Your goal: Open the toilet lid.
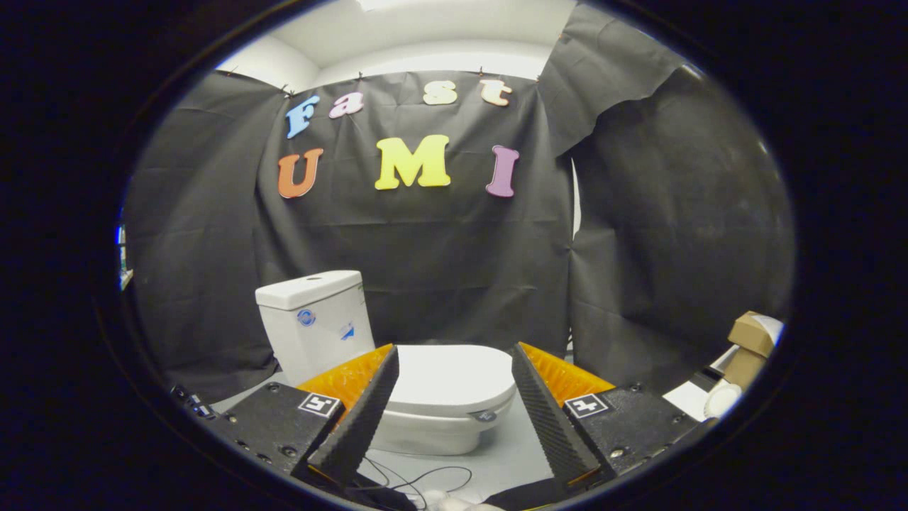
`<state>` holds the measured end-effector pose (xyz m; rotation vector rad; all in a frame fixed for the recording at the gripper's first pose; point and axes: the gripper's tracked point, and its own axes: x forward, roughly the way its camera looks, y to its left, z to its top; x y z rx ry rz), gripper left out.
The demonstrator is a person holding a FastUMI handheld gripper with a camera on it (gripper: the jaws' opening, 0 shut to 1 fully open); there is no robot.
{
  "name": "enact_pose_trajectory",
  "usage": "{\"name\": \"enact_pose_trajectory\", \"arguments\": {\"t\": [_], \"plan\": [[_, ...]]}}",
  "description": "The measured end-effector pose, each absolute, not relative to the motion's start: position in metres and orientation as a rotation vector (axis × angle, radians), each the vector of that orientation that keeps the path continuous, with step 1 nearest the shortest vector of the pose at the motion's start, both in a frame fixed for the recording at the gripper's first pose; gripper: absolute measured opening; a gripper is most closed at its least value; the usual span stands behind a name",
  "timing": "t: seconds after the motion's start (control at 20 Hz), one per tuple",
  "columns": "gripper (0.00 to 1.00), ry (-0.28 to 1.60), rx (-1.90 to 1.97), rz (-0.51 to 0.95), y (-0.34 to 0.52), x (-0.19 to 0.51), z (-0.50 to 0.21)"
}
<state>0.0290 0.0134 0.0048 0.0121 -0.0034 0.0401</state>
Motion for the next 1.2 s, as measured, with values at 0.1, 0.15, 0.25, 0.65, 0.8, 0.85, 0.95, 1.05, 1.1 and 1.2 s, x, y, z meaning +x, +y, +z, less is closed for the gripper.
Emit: {"name": "enact_pose_trajectory", "arguments": {"t": [0.1, 0.15, 0.25, 0.65, 0.8, 0.85, 0.95, 1.05, 1.1, 1.2], "plan": [[1.0, 0.001, 0.029, 0.041, 0.014, 0.043, 0.007], [1.0, -0.001, 0.036, 0.04, 0.013, 0.049, 0.009], [1.0, -0.008, 0.052, 0.039, 0.011, 0.063, 0.014], [1.0, 0.009, 0.213, 0.045, -0.005, 0.139, 0.012], [1.0, 0.031, 0.265, 0.002, -0.019, 0.169, -0.003], [1.0, 0.038, 0.284, -0.009, -0.024, 0.179, -0.009], [1.0, 0.055, 0.311, -0.03, -0.035, 0.197, -0.023], [0.99, 0.081, 0.354, -0.033, -0.045, 0.216, -0.041], [0.99, 0.106, 0.384, -0.038, -0.05, 0.224, -0.053], [0.99, 0.163, 0.456, -0.047, -0.062, 0.241, -0.079]]}}
